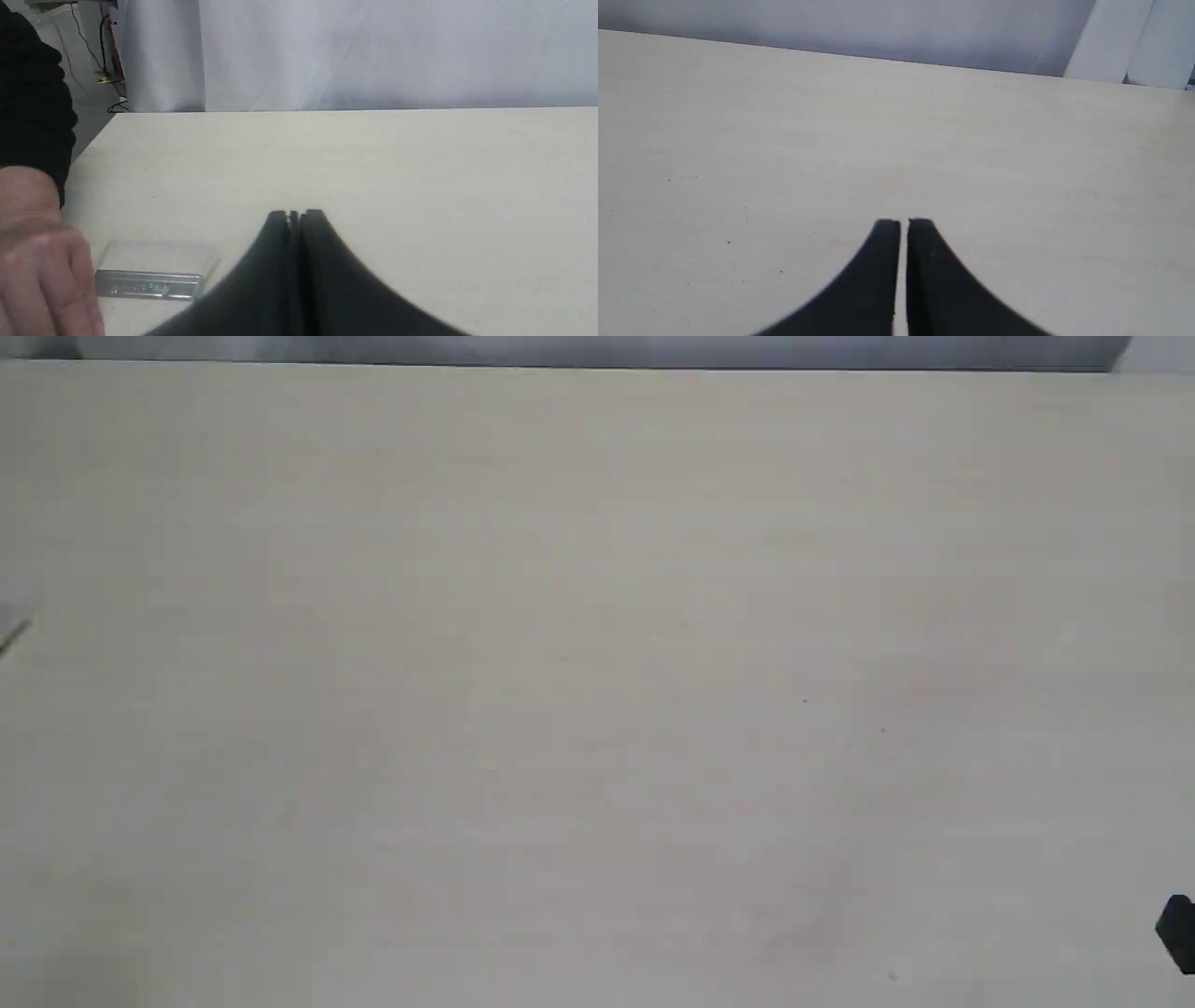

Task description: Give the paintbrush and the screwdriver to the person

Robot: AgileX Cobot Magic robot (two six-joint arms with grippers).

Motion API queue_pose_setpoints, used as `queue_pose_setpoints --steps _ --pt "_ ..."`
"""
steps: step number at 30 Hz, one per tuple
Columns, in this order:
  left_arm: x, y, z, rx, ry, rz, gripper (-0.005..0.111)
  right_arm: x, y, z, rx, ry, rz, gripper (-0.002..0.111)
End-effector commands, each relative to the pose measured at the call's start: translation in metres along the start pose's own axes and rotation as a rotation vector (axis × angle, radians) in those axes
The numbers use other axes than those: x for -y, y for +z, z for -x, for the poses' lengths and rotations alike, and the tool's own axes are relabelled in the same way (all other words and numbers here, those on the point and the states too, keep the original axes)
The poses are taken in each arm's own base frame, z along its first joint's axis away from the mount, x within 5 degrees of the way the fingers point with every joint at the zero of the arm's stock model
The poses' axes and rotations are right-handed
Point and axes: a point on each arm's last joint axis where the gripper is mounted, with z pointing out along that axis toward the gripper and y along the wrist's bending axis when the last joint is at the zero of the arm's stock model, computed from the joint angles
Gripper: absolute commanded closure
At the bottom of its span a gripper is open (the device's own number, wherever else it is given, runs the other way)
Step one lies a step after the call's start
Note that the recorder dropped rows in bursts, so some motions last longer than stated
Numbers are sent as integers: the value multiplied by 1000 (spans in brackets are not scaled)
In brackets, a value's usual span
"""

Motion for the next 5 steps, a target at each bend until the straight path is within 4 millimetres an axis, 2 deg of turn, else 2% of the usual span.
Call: queue_pose_setpoints --steps 1,5 --pt "0 0 0 7 -1 -9 107 0 0 -1 3 -2 2 104" --pt "0 0 0 7 -1 -9 107 0 0 -1 3 -2 2 104"
